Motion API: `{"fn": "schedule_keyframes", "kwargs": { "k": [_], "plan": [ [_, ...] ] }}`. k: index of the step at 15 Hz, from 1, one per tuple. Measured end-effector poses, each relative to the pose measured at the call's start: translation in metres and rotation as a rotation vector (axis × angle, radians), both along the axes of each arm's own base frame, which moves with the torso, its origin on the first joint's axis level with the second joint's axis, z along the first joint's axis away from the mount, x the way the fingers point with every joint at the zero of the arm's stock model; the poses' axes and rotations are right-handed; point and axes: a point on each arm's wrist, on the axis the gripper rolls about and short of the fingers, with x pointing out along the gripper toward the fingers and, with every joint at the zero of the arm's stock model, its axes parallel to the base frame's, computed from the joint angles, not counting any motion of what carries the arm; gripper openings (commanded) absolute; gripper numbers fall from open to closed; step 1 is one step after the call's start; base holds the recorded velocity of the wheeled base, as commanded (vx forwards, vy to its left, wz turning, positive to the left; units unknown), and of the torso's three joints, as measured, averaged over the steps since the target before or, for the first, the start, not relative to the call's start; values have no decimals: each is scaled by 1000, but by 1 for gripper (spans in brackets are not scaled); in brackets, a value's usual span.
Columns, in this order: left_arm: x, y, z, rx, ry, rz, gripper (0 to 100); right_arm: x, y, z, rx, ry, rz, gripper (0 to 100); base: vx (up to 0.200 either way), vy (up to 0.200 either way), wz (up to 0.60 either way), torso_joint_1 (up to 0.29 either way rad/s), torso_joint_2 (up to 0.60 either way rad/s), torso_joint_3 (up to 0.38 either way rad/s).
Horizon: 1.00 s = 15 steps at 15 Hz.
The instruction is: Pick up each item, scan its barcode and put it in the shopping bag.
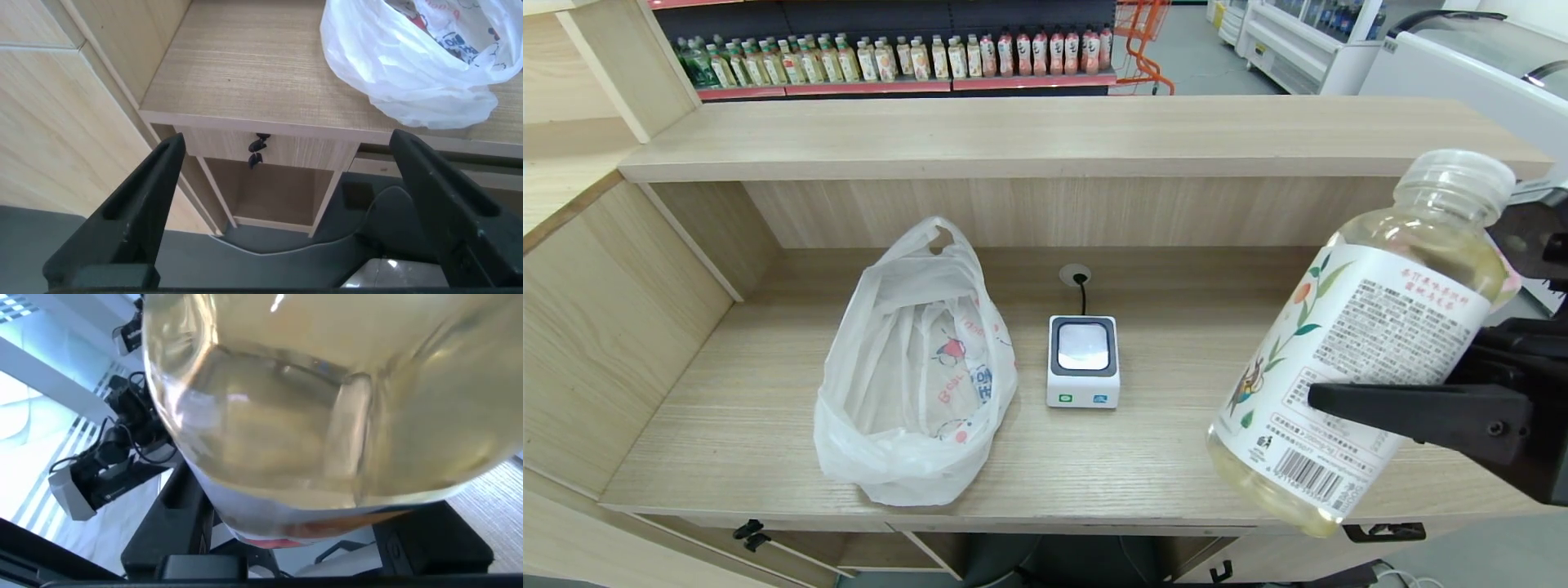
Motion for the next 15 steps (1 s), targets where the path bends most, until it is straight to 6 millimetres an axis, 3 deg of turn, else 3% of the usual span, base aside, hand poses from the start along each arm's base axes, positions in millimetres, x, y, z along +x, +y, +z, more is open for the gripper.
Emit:
{"fn": "schedule_keyframes", "kwargs": {
  "k": [10, 12, 15],
  "plan": [
    [0, 0, 0, 0, 0, 0, 100, -6, -3, 1, -8, -63, -5, 0, 0, 0, 0, 0, 0, 0],
    [0, 0, 0, 0, 0, 0, 100, -3, -5, -1, -53, -224, -29, 0, 0, 0, 0, 0, 0, 0],
    [0, 0, 0, 0, 0, 0, 100, 15, -23, -7, -223, -660, -148, 0, 0, 0, 0, 0, 0, 0]
  ]
}}
